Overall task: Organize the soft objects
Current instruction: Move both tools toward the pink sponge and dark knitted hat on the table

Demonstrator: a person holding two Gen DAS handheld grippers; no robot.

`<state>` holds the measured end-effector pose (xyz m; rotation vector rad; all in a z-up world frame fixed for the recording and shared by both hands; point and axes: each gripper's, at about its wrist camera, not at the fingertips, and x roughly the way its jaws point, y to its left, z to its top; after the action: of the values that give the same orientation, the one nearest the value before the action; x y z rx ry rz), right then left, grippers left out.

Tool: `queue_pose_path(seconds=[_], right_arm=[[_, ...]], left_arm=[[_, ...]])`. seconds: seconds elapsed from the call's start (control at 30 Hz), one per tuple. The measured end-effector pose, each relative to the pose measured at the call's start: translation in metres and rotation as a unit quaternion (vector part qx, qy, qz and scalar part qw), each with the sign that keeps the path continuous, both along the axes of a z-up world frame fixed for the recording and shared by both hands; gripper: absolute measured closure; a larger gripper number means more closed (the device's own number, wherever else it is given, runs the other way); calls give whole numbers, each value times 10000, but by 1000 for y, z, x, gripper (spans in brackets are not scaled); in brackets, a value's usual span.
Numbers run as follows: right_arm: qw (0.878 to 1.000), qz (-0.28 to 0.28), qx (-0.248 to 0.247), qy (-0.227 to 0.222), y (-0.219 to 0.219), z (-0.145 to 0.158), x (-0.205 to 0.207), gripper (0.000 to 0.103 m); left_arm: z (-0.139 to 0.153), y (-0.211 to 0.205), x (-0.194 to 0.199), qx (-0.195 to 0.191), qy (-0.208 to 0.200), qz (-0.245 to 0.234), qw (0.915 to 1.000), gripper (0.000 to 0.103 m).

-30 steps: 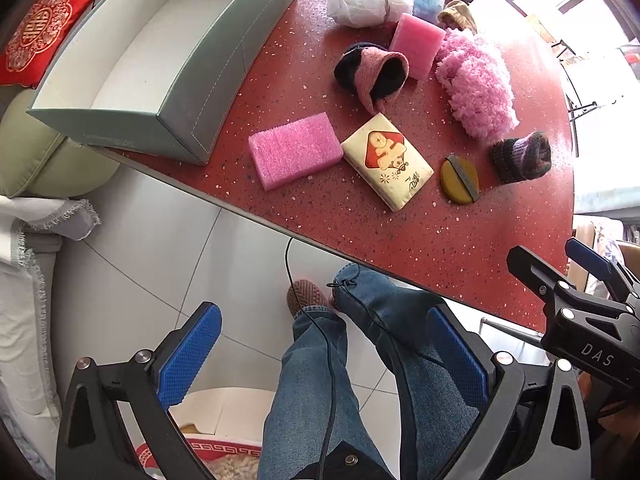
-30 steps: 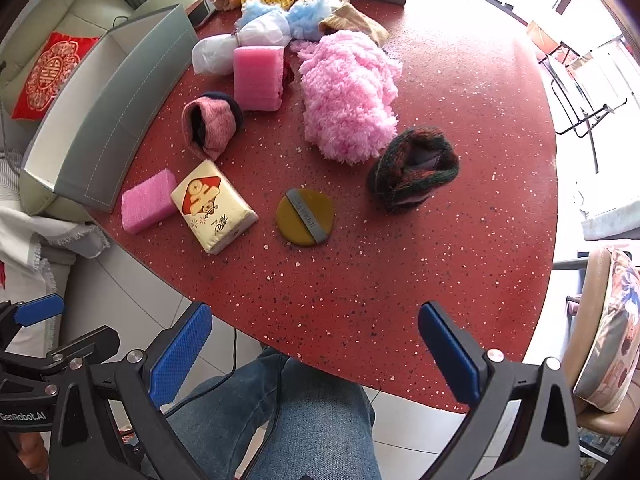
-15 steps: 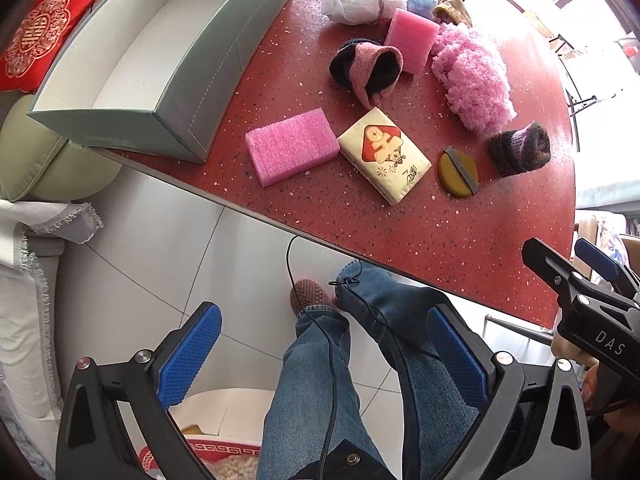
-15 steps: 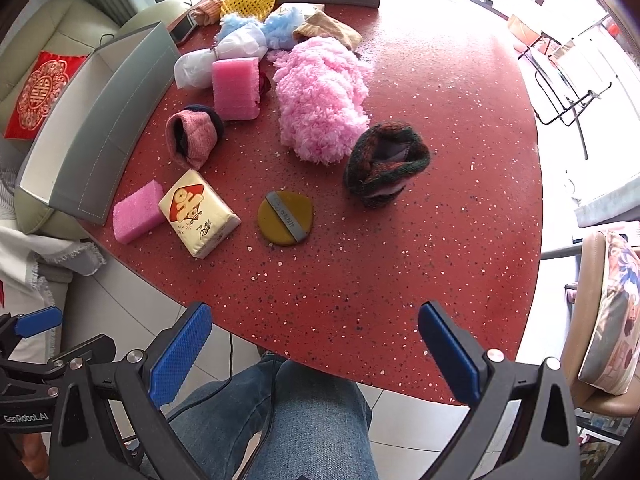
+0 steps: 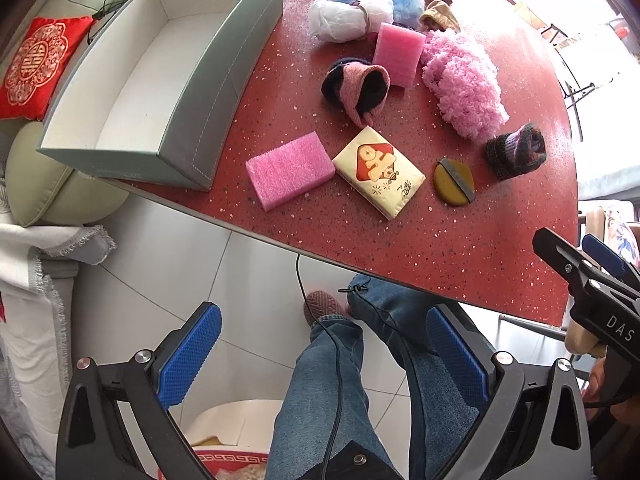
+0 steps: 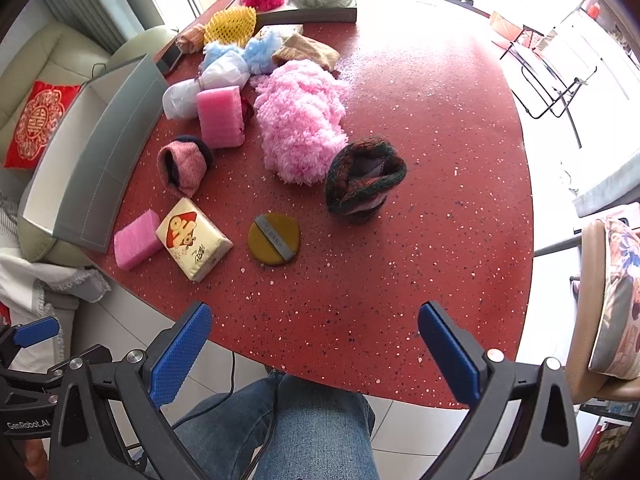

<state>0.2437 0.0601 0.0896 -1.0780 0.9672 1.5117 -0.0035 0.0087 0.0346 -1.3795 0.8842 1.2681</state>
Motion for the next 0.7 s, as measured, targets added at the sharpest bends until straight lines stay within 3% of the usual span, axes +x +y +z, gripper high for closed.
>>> queue_pose_path(seconds=[0.27,0.7], right_arm=[[9988,-448,145,110,8,16,20,0],[9972,-636,277,279,37,60,17,0]], left_arm=[[22,12,2,288,511,-142,9982,0],[63,27,-32,387,502,145,9979,0]])
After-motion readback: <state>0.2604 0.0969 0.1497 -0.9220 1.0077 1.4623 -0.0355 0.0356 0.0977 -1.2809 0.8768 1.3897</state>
